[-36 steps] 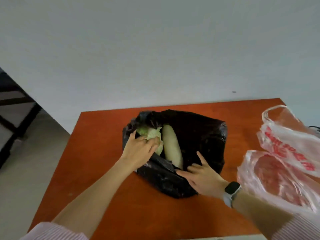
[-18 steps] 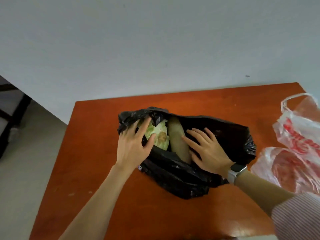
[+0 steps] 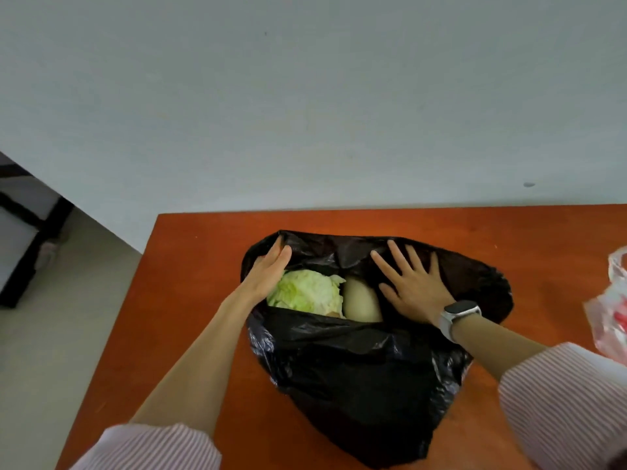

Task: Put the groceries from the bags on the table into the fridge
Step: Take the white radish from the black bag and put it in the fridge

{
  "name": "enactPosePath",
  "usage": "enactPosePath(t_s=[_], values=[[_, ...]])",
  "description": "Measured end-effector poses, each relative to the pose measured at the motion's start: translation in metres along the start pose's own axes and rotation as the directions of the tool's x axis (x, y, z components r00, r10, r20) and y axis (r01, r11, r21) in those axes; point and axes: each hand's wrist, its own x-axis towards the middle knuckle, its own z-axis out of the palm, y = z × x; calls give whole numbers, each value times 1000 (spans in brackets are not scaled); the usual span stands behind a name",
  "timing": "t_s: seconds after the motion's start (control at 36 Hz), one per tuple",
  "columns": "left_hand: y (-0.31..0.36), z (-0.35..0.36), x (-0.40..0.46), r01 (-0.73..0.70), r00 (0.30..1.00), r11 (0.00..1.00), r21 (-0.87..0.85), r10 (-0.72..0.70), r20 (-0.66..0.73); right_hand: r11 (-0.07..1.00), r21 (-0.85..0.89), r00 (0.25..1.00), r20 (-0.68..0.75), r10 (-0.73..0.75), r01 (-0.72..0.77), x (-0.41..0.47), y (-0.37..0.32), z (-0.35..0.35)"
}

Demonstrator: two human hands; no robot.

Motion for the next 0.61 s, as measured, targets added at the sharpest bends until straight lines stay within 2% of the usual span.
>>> enactPosePath(t_s=[0.08,0.11,0.14,0.19,0.25,0.31,0.36,0.42,0.5,0.56,0.61], values=[[4,-1,3,182,983,982,-50,-183,-17,985,166,981,192,16,-48,13,-2,5],[6,-2,3,212,976,977,-15,-212,-57,978,200,968,249,9,-60,15,-2,8],[7,-3,2,193,975,979,70,-183,-124,975,213,955,296,-3,-63,16,-2,12],[11,-2,-2,115,957,947,300,-25,-288,974,223,938,344,-31,-49,16,-1,17],[18,5,-12,74,892,857,510,172,-419,966,257,940,337,-55,-36,14,-1,19],[30,16,-24,-24,815,780,626,378,-439,963,269,960,273,-57,-19,10,-1,17],[43,28,-28,-189,808,670,718,522,-275,963,270,990,136,-44,6,5,0,14],[52,40,-21,-334,847,548,767,531,-11,960,276,998,22,-61,53,-2,1,11],[60,60,-5,-456,863,399,796,418,285,946,286,988,-34,-147,151,-19,2,5],[61,70,5,-463,877,320,827,303,374,925,305,974,-84,-213,228,-35,4,3],[59,74,14,-438,898,280,854,177,402,895,336,956,-86,-280,293,-54,6,3]])
